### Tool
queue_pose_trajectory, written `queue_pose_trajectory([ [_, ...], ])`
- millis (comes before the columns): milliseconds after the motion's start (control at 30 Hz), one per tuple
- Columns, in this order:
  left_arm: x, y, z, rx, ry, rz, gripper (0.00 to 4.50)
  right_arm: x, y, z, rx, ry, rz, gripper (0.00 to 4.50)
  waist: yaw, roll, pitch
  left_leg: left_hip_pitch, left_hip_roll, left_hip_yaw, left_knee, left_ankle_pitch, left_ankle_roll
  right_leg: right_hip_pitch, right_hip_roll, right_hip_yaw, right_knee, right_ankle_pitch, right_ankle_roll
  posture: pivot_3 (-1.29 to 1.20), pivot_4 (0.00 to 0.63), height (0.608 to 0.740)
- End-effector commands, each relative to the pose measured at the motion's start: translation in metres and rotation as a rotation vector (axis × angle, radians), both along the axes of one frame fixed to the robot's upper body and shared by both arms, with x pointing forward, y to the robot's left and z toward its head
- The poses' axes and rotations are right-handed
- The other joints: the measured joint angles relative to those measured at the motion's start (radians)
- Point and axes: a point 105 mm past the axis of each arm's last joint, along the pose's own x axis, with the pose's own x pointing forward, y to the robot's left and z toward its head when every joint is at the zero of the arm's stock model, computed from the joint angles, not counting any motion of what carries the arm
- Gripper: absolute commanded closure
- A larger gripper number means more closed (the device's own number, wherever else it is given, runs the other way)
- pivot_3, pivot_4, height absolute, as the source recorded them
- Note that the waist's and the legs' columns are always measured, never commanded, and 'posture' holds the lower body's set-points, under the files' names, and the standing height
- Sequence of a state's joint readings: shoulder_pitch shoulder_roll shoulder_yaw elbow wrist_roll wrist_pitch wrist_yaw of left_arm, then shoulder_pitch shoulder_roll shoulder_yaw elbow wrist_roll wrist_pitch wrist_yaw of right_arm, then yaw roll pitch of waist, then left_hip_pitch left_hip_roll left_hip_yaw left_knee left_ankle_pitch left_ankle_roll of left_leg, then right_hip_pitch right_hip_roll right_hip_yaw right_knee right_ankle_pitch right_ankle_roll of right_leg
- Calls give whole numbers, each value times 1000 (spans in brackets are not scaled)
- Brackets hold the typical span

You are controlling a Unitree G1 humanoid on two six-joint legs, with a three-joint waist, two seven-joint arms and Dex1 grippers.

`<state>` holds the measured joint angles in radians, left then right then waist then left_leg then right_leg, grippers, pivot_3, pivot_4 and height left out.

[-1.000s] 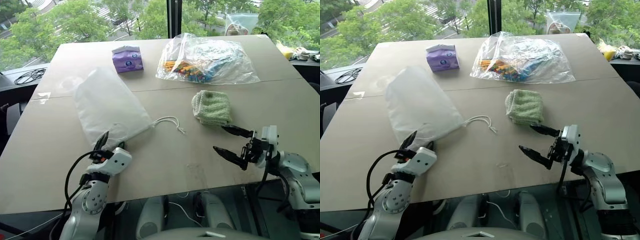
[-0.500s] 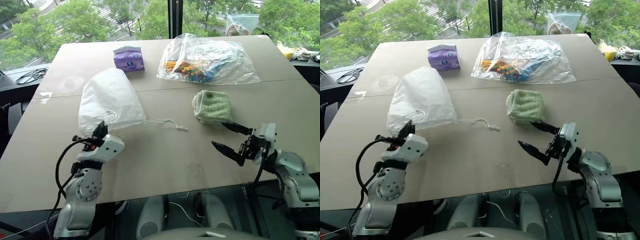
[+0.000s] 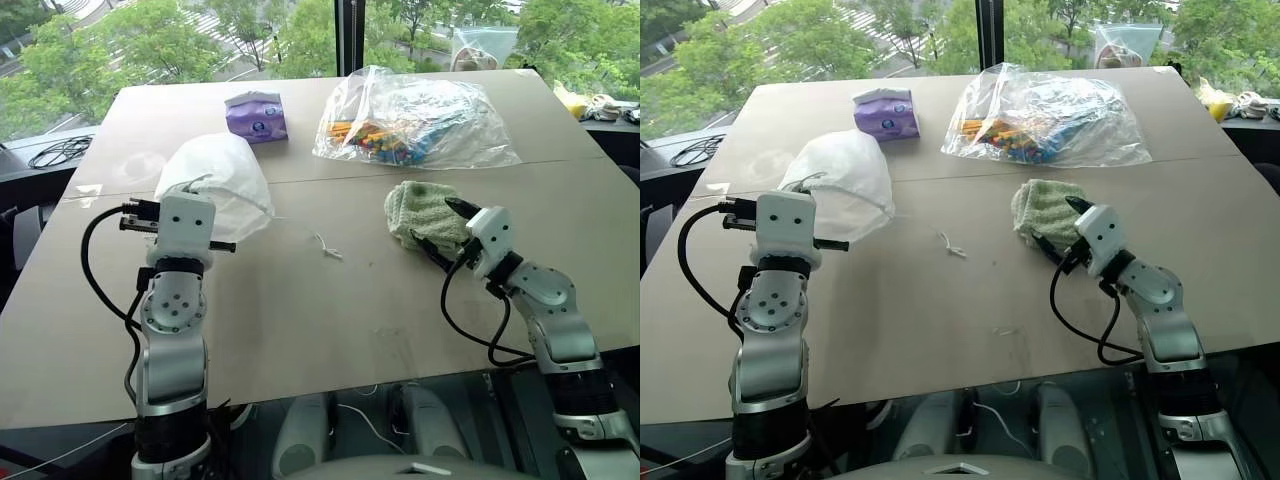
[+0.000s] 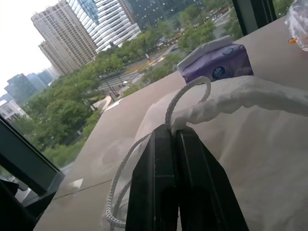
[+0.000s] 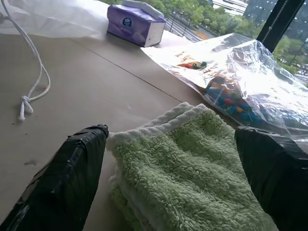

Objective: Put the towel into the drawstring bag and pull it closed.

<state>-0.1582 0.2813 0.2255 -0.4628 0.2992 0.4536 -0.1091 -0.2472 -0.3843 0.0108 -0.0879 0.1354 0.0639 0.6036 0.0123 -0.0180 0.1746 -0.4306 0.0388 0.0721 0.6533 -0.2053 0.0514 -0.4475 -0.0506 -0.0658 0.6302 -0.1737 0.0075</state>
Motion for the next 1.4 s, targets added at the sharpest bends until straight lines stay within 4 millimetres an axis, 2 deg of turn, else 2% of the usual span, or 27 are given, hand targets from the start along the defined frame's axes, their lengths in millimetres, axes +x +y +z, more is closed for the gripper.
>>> queue_pose_trajectory([
  [33, -1, -2, 20, 3, -47, -4, 4481, 14, -18, 7, 45, 27, -141, 0, 0, 0, 0, 0, 0, 0, 0, 0, 0, 0, 0, 0, 1, -1, -1, 0, 150, 740],
  [167, 3, -4, 25, -51, -49, -4, 4481, 30, -32, -4, 51, 168, -268, 0, 1, 0, 0, 1, 0, 0, 2, 0, 0, 0, 0, 1, 5, -2, -3, 0, 150, 740],
  [300, 6, -7, 27, -77, -47, -2, 4481, 46, -25, -14, 142, 320, -336, 0, -4, 0, 0, 2, 0, 0, 4, 0, 0, 0, 0, 2, 8, -2, -3, 0, 150, 740],
  [433, 7, -8, 28, -80, -45, -2, 4481, 61, 1, -16, 292, 449, -307, 0, -8, 0, 0, 2, 0, 0, 4, 0, 0, -1, 1, 2, 9, -1, -3, 0, 150, 740],
  [500, 7, -8, 29, -82, -45, -3, 4481, 63, 13, -18, 295, 483, -272, 0, -11, 0, 0, 2, 0, 0, 4, 0, 0, -1, 1, 2, 10, -1, -2, 0, 150, 740],
  [567, 7, -10, 29, -83, -45, -5, 4481, 62, 25, -32, 258, 557, -247, 0, -12, 0, 0, 2, 0, 0, 4, 0, 0, -1, 1, 2, 10, 0, 0, 0, 150, 740],
  [633, 7, -10, 29, -84, -44, -6, 4481, 61, 28, -37, 243, 589, -241, 0, -13, -1, 0, 2, 0, 0, 5, 0, 0, -1, 0, 2, 10, 0, 0, 0, 150, 740],
  [700, 7, -12, 28, -81, -43, -12, 4481, 61, 31, -55, 227, 675, -269, 0, -17, -2, -1, 2, 0, 0, 5, 0, 0, -1, 0, 3, 10, 0, 0, 0, 150, 740],
  [733, 8, -13, 28, -76, -43, -14, 4481, 63, 32, -57, 243, 697, -277, 0, -20, -3, -2, 2, 0, 0, 5, 0, 0, -1, 0, 3, 10, 0, 0, 0, 150, 740],
  [833, 8, -13, 29, -65, -44, -17, 4481, 68, 26, -48, 275, 670, -272, 0, -27, -8, -4, 4, 0, 0, 6, 0, 0, 0, 0, 3, 11, -2, -3, 0, 150, 740],
  [967, 9, -12, 27, -68, -41, -14, 4481, 70, 23, -18, 518, 689, -209, 0, -25, -8, -4, 4, 1, 0, 6, 0, 0, 0, 0, 2, 11, -2, -4, 0, 150, 740],
  [1100, 12, -16, 24, -76, -38, -25, 4481, 71, 19, 3, 645, 695, -155, 0, -24, -7, -4, 2, 1, 0, 6, 0, 0, -1, 0, 2, 11, -1, -4, 0, 150, 740],
  [1233, 12, -17, 24, -78, -38, -30, 4481, 74, 25, 7, 626, 682, -162, 0, -27, -7, -4, 0, 1, 0, 5, 0, 0, -2, 0, 2, 10, -1, -3, 0, 150, 740],
  [1400, 13, -18, 22, -75, -39, -31, 4481, 83, 46, 3, 558, 655, -191, 0, -28, -7, -4, 0, 1, 0, 5, 0, 0, -2, 0, 2, 10, -1, -4, 0, 150, 740],
])
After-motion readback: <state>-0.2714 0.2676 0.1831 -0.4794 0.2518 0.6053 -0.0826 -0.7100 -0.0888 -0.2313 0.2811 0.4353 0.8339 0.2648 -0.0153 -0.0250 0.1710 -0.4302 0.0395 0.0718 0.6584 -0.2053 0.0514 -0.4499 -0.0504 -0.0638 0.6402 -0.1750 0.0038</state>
